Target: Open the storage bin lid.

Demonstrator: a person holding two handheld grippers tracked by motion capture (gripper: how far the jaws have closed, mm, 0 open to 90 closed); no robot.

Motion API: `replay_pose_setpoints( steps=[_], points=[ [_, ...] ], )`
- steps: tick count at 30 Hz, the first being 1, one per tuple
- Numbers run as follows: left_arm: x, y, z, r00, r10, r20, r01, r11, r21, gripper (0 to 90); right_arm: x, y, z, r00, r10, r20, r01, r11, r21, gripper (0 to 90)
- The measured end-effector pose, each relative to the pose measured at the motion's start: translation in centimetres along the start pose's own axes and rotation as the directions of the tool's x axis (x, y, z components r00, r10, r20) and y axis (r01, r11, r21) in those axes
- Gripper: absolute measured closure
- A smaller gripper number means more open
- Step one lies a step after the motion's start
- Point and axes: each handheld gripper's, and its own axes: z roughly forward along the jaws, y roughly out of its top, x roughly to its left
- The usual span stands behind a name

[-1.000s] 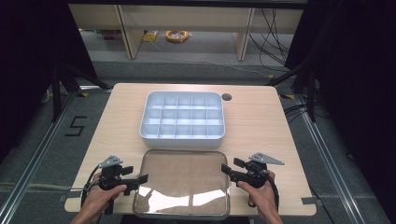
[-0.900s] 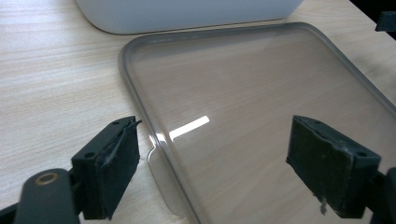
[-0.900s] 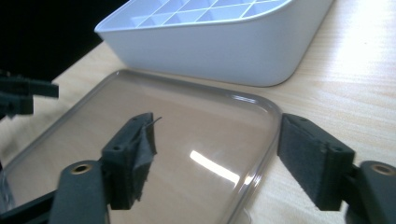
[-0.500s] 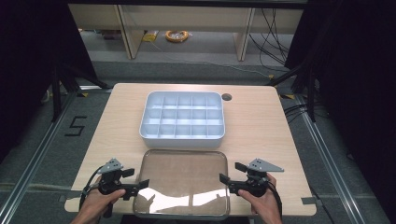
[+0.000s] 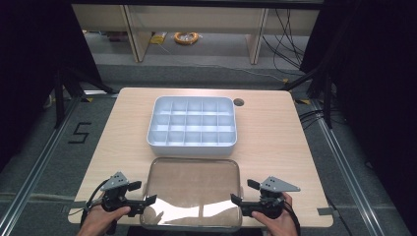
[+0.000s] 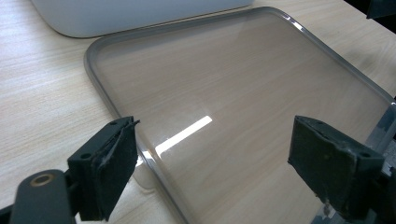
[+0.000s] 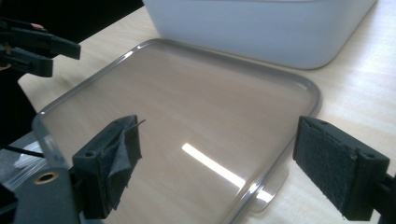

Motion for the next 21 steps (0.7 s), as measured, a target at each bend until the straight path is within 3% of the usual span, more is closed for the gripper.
replay_pose_setpoints(
  steps=[1, 4, 5, 6, 7, 8, 9, 10, 11, 12, 14, 16, 19, 20, 21],
  points=[
    [-0.1, -0.1, -0.2, 1.0000, -0.005, -0.006, 0.005, 1.0000, 0.005, 14.8, -0.2, -0.1, 0.0, 0.9996, -0.027, -0.003, 0.027, 1.000, -0.007, 16.0],
    [0.0, -0.1, -0.3, 0.9999, 0.012, -0.001, -0.012, 0.9999, 0.010, 14.8, 0.2, -0.4, 0.0, 0.9998, -0.014, -0.012, 0.014, 1.000, -0.006, 16.0],
    [-0.2, -0.2, -0.4, 1.0000, 0.004, 0.003, -0.004, 1.0000, 0.004, 14.8, 0.1, -0.5, -0.1, 0.9989, -0.045, -0.012, 0.045, 0.999, -0.003, 16.1],
    [-0.1, -0.2, -0.5, 0.9996, 0.025, 0.013, -0.025, 0.9997, -0.003, 14.8, 0.2, -0.6, -0.2, 0.9997, -0.022, -0.007, 0.022, 1.000, -0.003, 16.1],
    [-0.5, -0.3, -0.7, 0.9999, -0.016, -0.004, 0.016, 0.9998, 0.007, 14.8, 0.5, -0.8, -0.2, 0.9999, -0.004, -0.015, 0.004, 1.000, -0.001, 16.1],
    [-0.4, -0.4, -0.6, 0.9999, -0.008, 0.011, 0.008, 0.9999, -0.008, 14.8, 0.4, -0.8, -0.2, 0.9996, -0.027, -0.008, 0.027, 1.000, -0.001, 16.1],
    [-0.4, -0.4, -0.8, 1.0000, 0.006, 0.005, -0.006, 1.0000, 0.004, 14.8, 0.6, -0.9, -0.3, 0.9999, -0.006, -0.015, 0.006, 1.000, 0.012, 16.1],
    [-0.5, -0.6, -0.8, 1.0000, -0.007, 0.006, 0.008, 0.9999, -0.008, 14.8, 0.7, -1.0, -0.4, 0.9999, -0.003, -0.014, 0.003, 1.000, 0.009, 16.2],
    [-0.5, -0.6, -0.8, 1.0000, -0.007, 0.006, 0.008, 0.9999, -0.008, 14.8, 0.5, -1.1, -0.4, 0.9995, -0.032, -0.002, 0.032, 0.999, 0.003, 16.2],
    [-0.5, -0.7, -1.0, 0.9999, 0.007, 0.011, -0.007, 1.0000, -0.001, 14.8, 0.8, -1.2, -0.7, 1.0000, -0.006, -0.002, 0.006, 1.000, 0.025, 16.2],
    [-0.6, -0.9, -1.1, 0.9999, 0.007, 0.013, -0.007, 1.0000, -0.002, 14.8, 0.6, -1.4, -0.6, 0.9988, -0.043, -0.023, 0.043, 0.999, 0.012, 16.2],
    [-0.8, -1.0, -1.3, 0.9998, 0.012, 0.014, -0.012, 0.9999, 0.001, 14.8, 1.0, -1.7, -0.9, 0.9999, -0.017, -0.003, 0.017, 1.000, 0.011, 16.3],
    [-1.0, -1.1, -1.4, 0.9998, 0.005, 0.018, -0.005, 1.0000, -0.008, 14.8, 1.0, -1.9, -1.2, 0.9996, -0.023, -0.013, 0.023, 1.000, 0.005, 16.3],
    [-1.1, -1.2, -1.4, 0.9998, 0.008, 0.020, -0.007, 1.0000, -0.006, 14.8, 1.2, -2.1, -1.3, 1.0000, -0.002, -0.009, 0.002, 1.000, 0.004, 16.3],
    [-1.1, -1.3, -1.5, 0.9998, 0.014, 0.015, -0.014, 0.9999, -0.005, 14.8, 1.0, -2.1, -1.4, 0.9996, -0.027, -0.004, 0.027, 1.000, 0.001, 16.3]
  ],
)
